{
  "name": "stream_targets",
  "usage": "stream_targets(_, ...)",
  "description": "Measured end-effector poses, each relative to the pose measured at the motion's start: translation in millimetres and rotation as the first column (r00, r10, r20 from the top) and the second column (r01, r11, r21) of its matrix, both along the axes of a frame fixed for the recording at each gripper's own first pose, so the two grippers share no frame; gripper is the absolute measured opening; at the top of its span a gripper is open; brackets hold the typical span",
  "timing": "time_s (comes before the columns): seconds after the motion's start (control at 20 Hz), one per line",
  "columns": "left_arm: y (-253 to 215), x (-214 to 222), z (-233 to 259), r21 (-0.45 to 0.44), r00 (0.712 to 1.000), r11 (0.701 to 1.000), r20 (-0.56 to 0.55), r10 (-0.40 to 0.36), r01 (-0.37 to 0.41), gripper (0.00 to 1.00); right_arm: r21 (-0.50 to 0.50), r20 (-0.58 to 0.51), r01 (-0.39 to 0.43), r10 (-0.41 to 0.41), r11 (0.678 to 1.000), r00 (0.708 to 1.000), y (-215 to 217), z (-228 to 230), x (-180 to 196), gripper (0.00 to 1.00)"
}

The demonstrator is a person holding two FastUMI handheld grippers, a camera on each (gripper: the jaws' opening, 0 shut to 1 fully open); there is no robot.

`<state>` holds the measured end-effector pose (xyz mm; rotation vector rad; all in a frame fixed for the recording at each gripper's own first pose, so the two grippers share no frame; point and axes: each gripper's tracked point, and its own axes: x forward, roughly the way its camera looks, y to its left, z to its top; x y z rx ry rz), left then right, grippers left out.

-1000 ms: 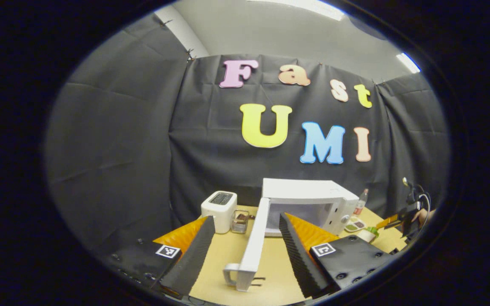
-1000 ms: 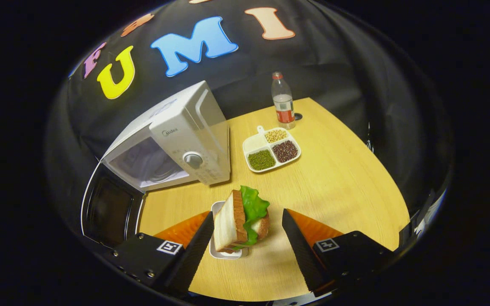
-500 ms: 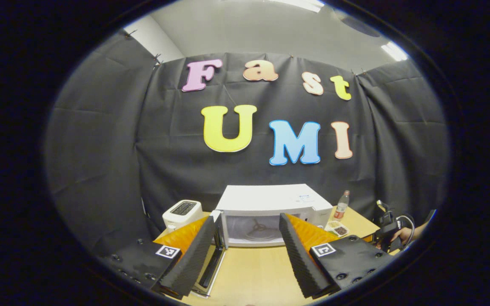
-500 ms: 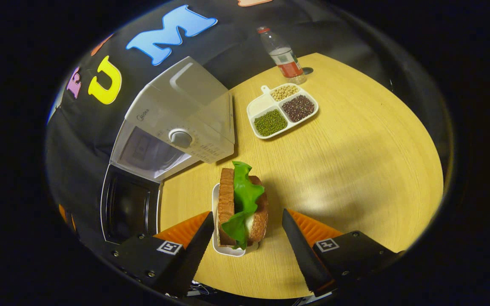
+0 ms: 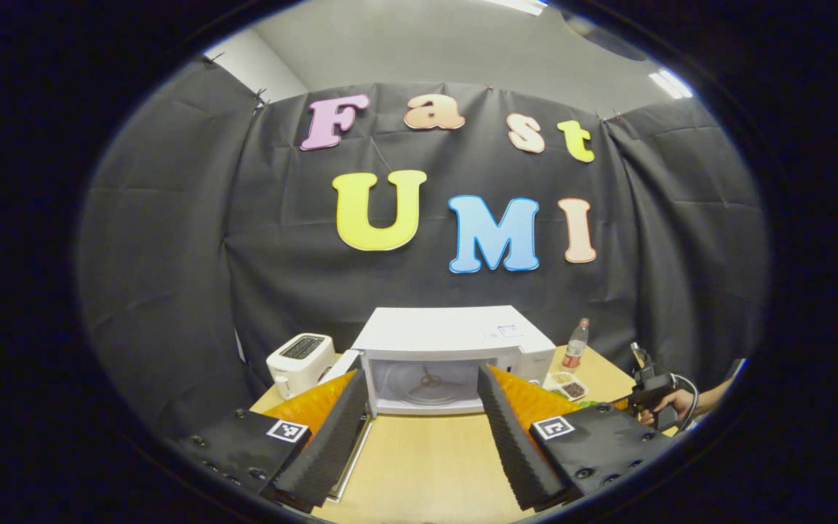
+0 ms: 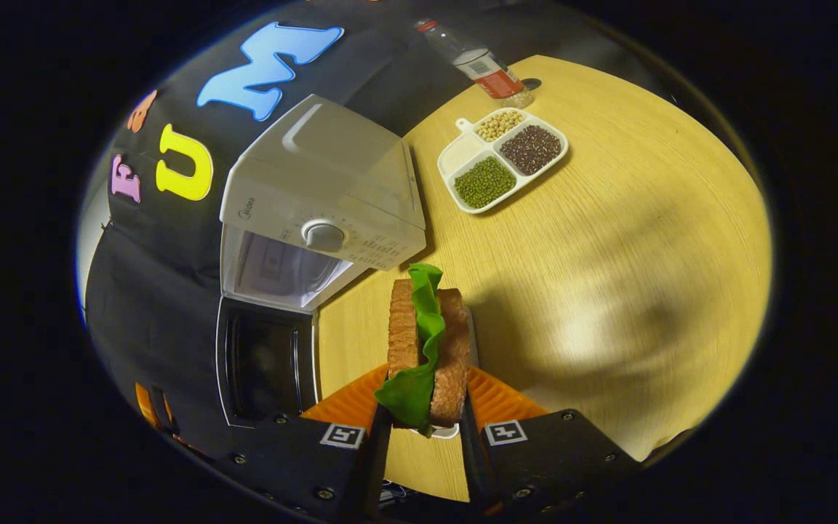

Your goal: Open the microwave oven with the left hand, put the food in, and close the microwave oven.

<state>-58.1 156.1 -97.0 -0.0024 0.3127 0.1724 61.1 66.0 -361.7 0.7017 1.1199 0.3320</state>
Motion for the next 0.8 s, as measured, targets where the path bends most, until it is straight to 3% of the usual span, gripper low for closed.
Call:
stream_targets(0.2, 18, 4, 4, -0.018, 0.999, 0.999, 0.023, -0.041, 0.041, 0.97, -0.060, 0.037, 0.052, -0.049, 0.997, 0.998, -1, -2, 5, 0.45)
stream_targets(0.25, 24, 4, 6, -0.022, 0.998, 0.998, 0.029, -0.050, 0.051, 0.97, -0.043, 0.020, 0.081, -0.080, 0.996, 0.997, 3, -5, 2, 0.29)
stream_targets(0.35, 37, 1, 17, -0.012, 0.996, 0.998, 0.052, -0.067, 0.068, 0.97, 0.013, 0.006, 0.155, -0.155, 0.988, 0.988, 7, 5, 4, 0.29)
stream_targets(0.4, 44, 0, 22, -0.001, 0.995, 0.997, 0.060, -0.076, 0.076, 0.97, 0.019, 0.014, 0.173, -0.174, 0.985, 0.985, 7, 9, 3, 0.24)
stream_targets(0.45, 51, -2, 25, 0.011, 0.994, 0.996, 0.069, -0.084, 0.084, 0.97, 0.021, 0.030, 0.185, -0.185, 0.983, 0.982, 9, 16, 4, 0.29)
stream_targets(0.8, 78, -1, 38, -0.012, 0.981, 0.988, 0.122, -0.152, 0.155, 0.96, 0.154, 0.124, 0.245, -0.265, 0.957, 0.956, 57, 88, -2, 0.29)
